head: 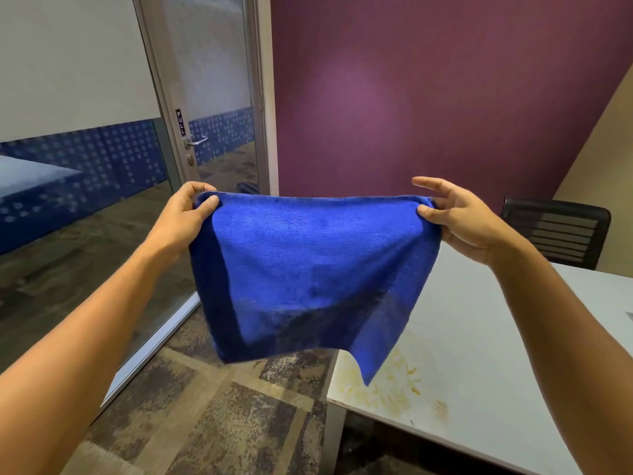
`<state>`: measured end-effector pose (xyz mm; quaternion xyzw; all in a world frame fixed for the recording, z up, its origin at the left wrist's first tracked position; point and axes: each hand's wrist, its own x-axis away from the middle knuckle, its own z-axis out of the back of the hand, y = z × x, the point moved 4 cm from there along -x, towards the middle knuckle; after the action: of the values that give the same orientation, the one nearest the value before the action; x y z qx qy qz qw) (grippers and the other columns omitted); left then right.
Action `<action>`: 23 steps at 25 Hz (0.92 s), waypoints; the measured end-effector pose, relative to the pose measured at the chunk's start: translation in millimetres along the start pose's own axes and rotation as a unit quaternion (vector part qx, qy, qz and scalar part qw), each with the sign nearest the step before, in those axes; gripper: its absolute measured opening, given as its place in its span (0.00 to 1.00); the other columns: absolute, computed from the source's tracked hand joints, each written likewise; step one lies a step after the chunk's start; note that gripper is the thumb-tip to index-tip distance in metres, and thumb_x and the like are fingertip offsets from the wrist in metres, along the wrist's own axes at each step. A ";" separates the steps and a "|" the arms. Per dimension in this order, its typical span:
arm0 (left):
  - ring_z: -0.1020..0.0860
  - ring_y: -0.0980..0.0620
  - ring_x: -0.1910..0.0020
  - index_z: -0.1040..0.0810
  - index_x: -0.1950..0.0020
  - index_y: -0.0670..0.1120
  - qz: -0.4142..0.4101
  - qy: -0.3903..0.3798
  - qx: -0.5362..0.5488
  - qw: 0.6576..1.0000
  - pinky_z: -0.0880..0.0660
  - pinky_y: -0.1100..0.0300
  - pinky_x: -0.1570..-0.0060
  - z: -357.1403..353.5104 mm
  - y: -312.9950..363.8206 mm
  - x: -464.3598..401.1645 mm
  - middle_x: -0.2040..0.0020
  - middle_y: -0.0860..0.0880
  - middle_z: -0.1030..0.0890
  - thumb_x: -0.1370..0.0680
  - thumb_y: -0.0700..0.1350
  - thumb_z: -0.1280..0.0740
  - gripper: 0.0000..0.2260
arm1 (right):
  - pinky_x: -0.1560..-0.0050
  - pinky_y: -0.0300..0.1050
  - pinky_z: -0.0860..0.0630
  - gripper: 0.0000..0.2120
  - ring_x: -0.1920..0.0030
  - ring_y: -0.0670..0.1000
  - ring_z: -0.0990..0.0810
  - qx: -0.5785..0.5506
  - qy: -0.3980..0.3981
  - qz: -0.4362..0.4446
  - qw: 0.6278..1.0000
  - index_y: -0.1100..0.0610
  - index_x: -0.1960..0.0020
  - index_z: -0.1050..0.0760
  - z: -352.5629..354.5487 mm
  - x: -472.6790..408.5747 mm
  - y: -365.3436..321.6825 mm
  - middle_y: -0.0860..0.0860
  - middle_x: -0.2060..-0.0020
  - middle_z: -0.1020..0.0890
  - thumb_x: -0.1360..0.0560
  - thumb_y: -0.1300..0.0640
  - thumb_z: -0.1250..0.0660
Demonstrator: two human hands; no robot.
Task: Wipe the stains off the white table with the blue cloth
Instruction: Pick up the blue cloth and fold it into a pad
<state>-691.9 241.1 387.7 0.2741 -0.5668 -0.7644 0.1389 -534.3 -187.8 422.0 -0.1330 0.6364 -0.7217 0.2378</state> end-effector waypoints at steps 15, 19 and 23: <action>0.18 0.36 0.42 0.20 0.36 0.36 0.399 -0.318 0.238 0.827 0.19 0.44 0.47 -57.9 -150.2 152.7 0.38 0.33 0.19 0.30 0.55 0.22 0.30 | 0.31 0.59 0.26 0.23 0.32 0.61 0.21 -0.242 -0.194 -0.349 0.884 0.62 0.31 0.22 -87.5 110.2 210.2 0.61 0.32 0.21 0.21 0.51 0.28; 0.17 0.39 0.46 0.26 0.34 0.30 0.377 -0.309 0.155 0.859 0.20 0.45 0.43 -41.7 -181.5 153.4 0.39 0.31 0.20 0.26 0.36 0.26 0.23 | 0.44 0.51 0.18 0.11 0.51 0.57 0.12 -0.198 -0.143 -0.356 0.902 0.68 0.46 0.16 -76.1 109.0 241.0 0.63 0.47 0.14 0.24 0.64 0.31; 0.17 0.39 0.43 0.20 0.37 0.40 0.346 -0.255 0.268 0.862 0.17 0.46 0.49 -29.2 -181.6 138.4 0.38 0.37 0.18 0.34 0.34 0.21 0.26 | 0.40 0.54 0.18 0.14 0.41 0.60 0.16 -0.250 -0.115 -0.314 0.909 0.68 0.36 0.20 -68.0 100.6 234.5 0.63 0.38 0.18 0.21 0.65 0.32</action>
<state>-769.4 203.5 174.3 -0.1176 -0.8241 -0.5288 0.1656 -612.8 -199.2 170.1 -0.4631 0.6898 -0.5558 0.0293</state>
